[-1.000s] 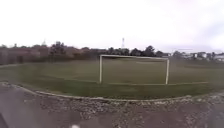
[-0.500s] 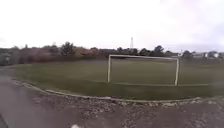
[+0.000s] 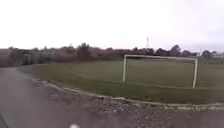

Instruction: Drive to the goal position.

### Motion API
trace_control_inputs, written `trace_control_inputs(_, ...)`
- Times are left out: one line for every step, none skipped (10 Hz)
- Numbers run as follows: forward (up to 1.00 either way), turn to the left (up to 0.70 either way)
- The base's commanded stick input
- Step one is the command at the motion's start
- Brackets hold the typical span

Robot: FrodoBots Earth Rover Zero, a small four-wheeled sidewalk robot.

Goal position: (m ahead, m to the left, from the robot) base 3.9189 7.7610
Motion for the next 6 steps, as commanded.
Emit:
trace_control_inputs(0.00,0.70)
trace_control_inputs(0.00,0.70)
trace_control_inputs(0.00,0.70)
trace_control_inputs(0.00,0.70)
trace_control_inputs(0.00,0.70)
trace_control_inputs(0.00,0.70)
